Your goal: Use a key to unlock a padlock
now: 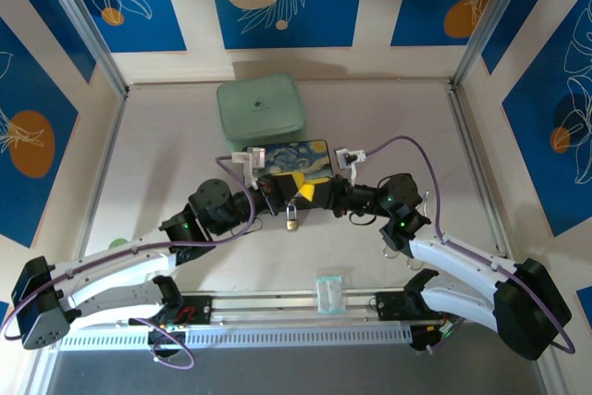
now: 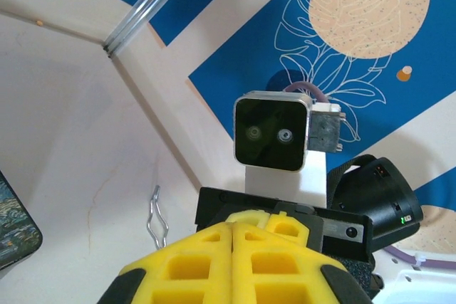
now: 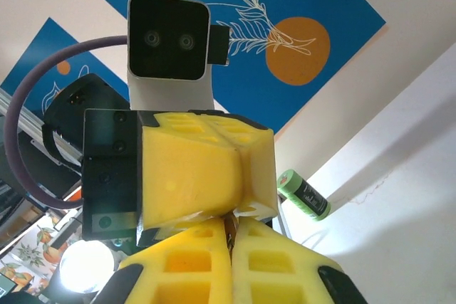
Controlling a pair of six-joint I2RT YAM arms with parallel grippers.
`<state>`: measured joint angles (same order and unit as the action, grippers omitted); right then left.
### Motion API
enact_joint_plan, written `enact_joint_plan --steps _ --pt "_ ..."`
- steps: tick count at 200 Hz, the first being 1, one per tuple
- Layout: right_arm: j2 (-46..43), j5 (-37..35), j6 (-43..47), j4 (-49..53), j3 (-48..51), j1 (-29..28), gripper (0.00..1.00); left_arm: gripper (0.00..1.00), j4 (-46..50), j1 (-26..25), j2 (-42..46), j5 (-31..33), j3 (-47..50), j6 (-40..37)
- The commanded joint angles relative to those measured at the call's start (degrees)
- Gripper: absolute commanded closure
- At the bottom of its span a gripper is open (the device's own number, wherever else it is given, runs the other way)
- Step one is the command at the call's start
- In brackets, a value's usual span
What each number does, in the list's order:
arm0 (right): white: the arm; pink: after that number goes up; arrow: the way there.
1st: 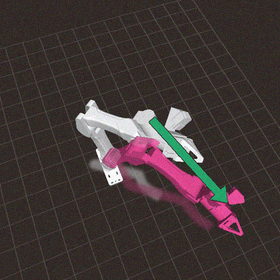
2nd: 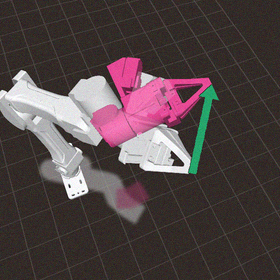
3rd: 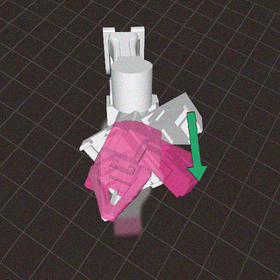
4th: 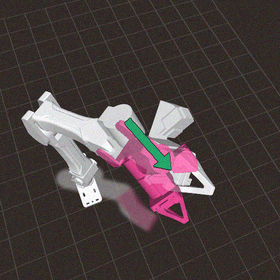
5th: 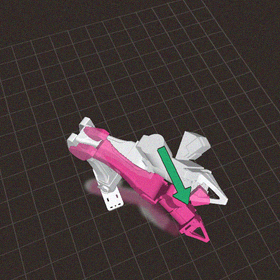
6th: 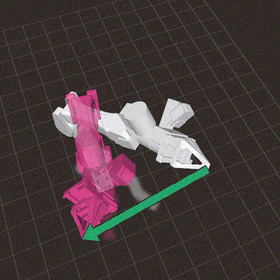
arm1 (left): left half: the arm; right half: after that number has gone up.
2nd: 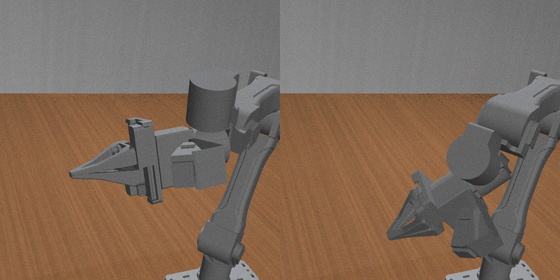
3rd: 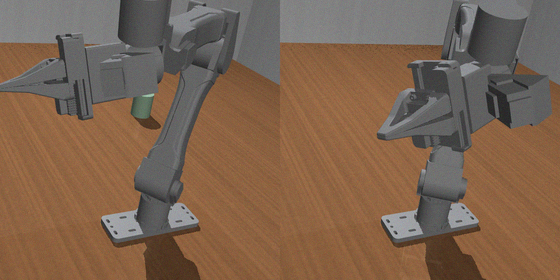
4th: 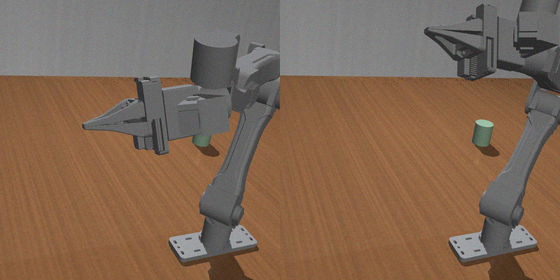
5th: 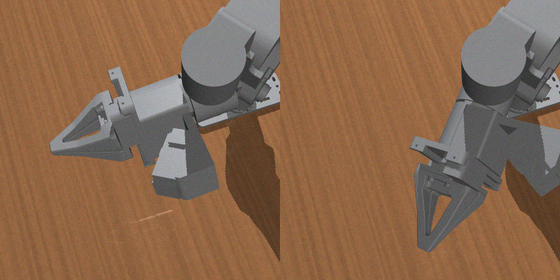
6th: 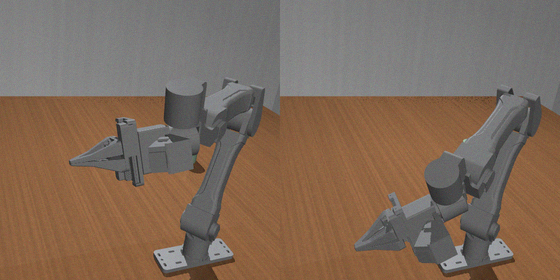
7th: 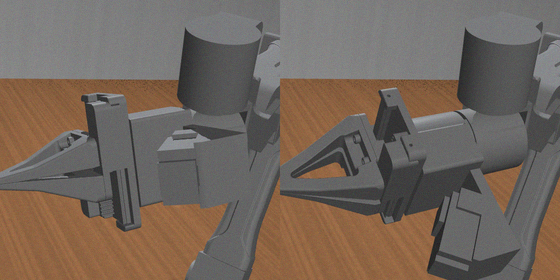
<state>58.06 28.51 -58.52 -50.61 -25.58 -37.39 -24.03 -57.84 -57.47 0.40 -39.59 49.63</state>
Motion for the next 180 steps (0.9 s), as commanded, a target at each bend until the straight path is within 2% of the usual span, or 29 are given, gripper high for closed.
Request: enact_joint_plan --steps 1,11,26,33,54,59,67,89,111,150,165,180 --pt "-0.38 0.74 1.1 1.3 -0.45 -0.53 1.0 1.0 -0.89 0.1 0.5 -0.22 0.72 0.92" --pt "-0.71 0.54 1.34 2.25 -0.19 -0.56 1.0 0.99 -0.34 0.19 0.84 0.56 0.83 0.91" --pt "-1.42 0.25 1.79 4.03 0.3 -0.49 1.0 0.85 0.49 0.48 1.38 1.71 1.08 0.67" --pt "-1.89 -0.12 2.0 5.09 0.6 -0.49 1.0 0.71 1.07 0.69 1.6 2.24 1.03 0.65" --pt "-3.21 -1.4 2.94 9.01 1.49 -0.41 1.0 0.13 3.1 1.14 2.76 4.61 1.1 -0.13" --pt "-3.55 -1.88 3.12 10.04 1.73 -0.36 1.0 0.06 4.05 1.15 3.22 5.68 1.02 -0.31" --pt "-4.06 -2.48 3.49 12.03 1.98 -0.41 1.0 0.01 6.0 1.24 4.01 7.64 0.93 -0.68" --pt "-5.44 -5.05 5.17 18.69 1.96 -0.37 1.0 0.0 12.52 1.33 5.52 12.75 0.54 -1.55" --pt "-7.16 -8.92 7.27 26.48 2.06 -0.52 1.0 0.0 22.96 1.42 4.86 16.62 -1.87 -1.23" --pt "-7.68 -16.15 8.66 38.56 2.01 -0.31 1.0 0.0 28.0 1.37 2.92 19.8 1.0 5.23" --pt "-6.75 -14.78 10.07 39.72 1.33 -0.23 1.0 0.13 30.52 1.25 -0.19 18.49 0.4 4.33" --pt "-6.63 -17.03 10.96 43.0 0.13 -0.41 1.0 0.15 33.54 0.98 -4.57 18.74 -0.39 3.84"
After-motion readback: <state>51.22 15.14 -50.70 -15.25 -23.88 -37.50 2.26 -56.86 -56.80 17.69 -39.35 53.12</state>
